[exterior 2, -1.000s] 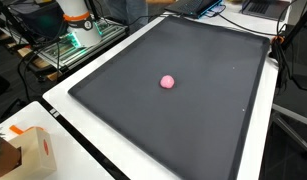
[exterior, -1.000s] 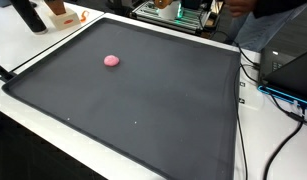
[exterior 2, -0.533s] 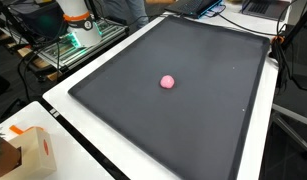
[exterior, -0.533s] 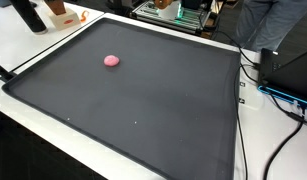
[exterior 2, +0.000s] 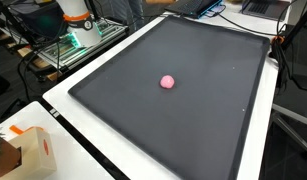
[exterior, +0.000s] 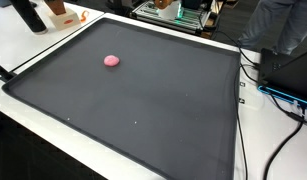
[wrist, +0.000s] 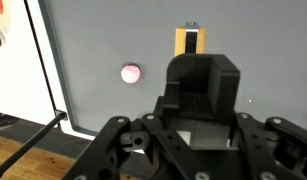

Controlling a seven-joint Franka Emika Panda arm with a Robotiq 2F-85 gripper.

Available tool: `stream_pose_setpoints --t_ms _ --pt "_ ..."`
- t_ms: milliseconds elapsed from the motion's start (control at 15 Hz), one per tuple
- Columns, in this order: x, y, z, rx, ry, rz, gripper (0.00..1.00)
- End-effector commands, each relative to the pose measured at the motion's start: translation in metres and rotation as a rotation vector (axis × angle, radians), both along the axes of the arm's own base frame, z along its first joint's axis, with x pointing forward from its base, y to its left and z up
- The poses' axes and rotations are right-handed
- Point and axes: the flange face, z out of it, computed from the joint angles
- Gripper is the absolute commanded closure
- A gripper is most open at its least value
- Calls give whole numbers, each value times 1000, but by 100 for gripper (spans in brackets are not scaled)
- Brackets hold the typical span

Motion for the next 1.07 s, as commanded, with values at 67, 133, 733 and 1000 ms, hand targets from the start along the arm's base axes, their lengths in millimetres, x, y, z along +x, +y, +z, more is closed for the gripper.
stream_pose_setpoints --t_ms 67,133,733,1000 --pt "0 0 1 -1 1 0 51" --pt "0 0 1 -1 1 0 51" --pt "0 0 1 -1 1 0 51" --pt "25 -16 5 12 -7 -35 76"
